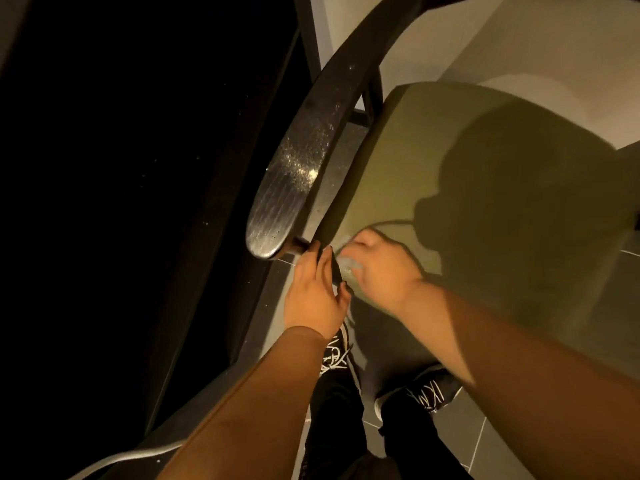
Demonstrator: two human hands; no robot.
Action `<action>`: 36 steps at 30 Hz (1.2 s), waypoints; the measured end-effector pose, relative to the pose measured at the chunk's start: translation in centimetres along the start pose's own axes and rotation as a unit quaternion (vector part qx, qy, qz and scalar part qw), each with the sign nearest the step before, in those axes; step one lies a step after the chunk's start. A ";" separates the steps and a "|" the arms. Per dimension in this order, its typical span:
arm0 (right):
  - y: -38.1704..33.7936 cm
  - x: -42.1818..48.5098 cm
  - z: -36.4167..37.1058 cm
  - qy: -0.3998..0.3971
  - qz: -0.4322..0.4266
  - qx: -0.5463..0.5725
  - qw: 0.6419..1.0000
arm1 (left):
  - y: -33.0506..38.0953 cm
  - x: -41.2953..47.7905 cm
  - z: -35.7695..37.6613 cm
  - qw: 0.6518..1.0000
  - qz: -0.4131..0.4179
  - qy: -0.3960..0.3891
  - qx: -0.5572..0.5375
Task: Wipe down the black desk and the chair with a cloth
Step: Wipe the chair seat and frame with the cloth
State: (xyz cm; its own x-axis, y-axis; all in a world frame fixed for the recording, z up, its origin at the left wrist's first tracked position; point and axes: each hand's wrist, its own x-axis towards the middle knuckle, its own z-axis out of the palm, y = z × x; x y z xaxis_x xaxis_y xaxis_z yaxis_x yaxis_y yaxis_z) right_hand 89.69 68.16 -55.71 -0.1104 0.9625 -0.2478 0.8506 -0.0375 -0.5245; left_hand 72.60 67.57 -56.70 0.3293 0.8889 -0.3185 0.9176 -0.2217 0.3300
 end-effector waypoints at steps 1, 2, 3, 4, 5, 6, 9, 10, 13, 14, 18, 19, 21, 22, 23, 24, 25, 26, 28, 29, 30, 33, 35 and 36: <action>0.3 -0.7 -0.5 -0.027 -0.025 -0.018 0.999 | -0.2 -0.3 -0.1 1.000 -0.001 -0.009 -0.005; 0.6 -1.0 -1.3 -0.044 -0.036 -0.028 0.998 | -0.4 -0.5 -0.3 1.000 -0.003 -0.017 -0.011; 1.2 -1.2 -2.3 -0.033 -0.024 -0.030 0.999 | -0.7 -0.6 -0.4 1.000 -0.003 -0.020 -0.016; 2.4 -1.3 -3.4 -0.014 0.006 -0.024 1.000 | -0.8 -0.7 -0.5 1.000 -0.003 -0.019 -0.020; 3.9 -1.4 -4.2 0.020 0.036 -0.061 0.997 | -0.9 -0.8 -0.5 1.000 -0.001 -0.017 -0.022; 5.4 -1.5 -4.9 0.053 0.073 -0.092 0.992 | -0.9 -0.9 -0.3 1.000 0.001 -0.014 -0.018; 6.4 -2.2 -4.7 0.103 0.161 -0.106 0.976 | -1.5 -1.6 0.5 1.000 0.018 -0.005 0.012; 4.9 -2.6 -3.6 0.097 0.165 -0.072 0.979 | -1.9 -1.8 0.8 0.999 0.030 -0.006 0.023; -0.4 -4.4 0.9 0.118 0.119 -0.027 0.985 | -2.8 -2.3 1.2 0.998 0.048 -0.022 0.040; -1.9 -4.8 1.7 0.117 0.090 -0.049 0.988 | -3.0 -2.4 1.1 0.998 0.045 -0.026 0.031; -3.1 -5.5 0.5 0.102 0.030 -0.019 0.994 | -3.8 -2.9 -0.4 0.998 0.036 -0.051 0.014; -2.8 -4.9 -0.2 0.112 0.046 -0.018 0.992 | -4.2 -2.8 -0.9 0.998 0.034 -0.053 0.015; -1.2 -2.3 -0.7 0.141 0.090 -0.030 0.985 | -5.1 -2.5 -1.9 0.998 0.031 -0.053 0.019; -0.2 -0.8 -0.6 0.147 0.103 -0.027 0.983 | -5.6 -2.4 -2.2 0.998 0.029 -0.052 0.022; 0.7 1.2 -0.1 0.147 0.101 -0.028 0.984 | -6.1 -2.2 -2.5 0.998 0.029 -0.050 0.023; 1.1 3.0 0.3 0.144 0.109 -0.025 0.983 | -6.6 -2.1 -2.6 0.998 0.029 -0.048 0.022; 0.9 4.4 0.6 0.147 0.132 -0.010 0.980 | -7.0 -2.0 -2.8 0.999 0.028 -0.044 0.015; 0.0 5.2 1.0 0.145 0.152 -0.018 0.977 | -7.4 -2.0 -2.9 0.999 0.027 -0.036 0.003; -3.1 5.6 1.6 0.135 0.185 0.005 0.973 | -8.1 -1.9 -3.2 0.999 0.039 -0.021 0.006; -4.8 4.8 2.1 0.119 0.208 0.024 0.971 | -8.4 -2.0 -3.5 0.998 0.049 -0.022 0.021; -6.4 3.6 2.8 0.088 0.196 0.013 0.977 | -8.6 -2.1 -3.8 0.997 0.057 -0.024 0.036; -7.7 -0.2 4.7 0.047 0.101 0.035 0.993 | -8.6 -2.9 -5.0 0.997 0.064 0.004 0.033; -8.4 -1.6 2.9 0.034 0.090 0.050 0.994 | -8.2 -3.7 -6.5 0.999 0.048 0.018 -0.001; -8.9 -2.0 1.9 0.035 0.089 0.039 0.995 | -8.1 -4.1 -6.9 0.999 0.038 0.020 -0.018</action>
State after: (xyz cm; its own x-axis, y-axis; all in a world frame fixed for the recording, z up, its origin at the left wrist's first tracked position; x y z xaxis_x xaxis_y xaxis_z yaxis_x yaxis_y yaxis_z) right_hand 81.37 66.05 -52.15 0.0772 0.9551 -0.2861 0.8107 -0.2271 -0.5396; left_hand 62.25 68.46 -51.91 0.3881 0.8854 -0.2557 0.8815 -0.2757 0.3833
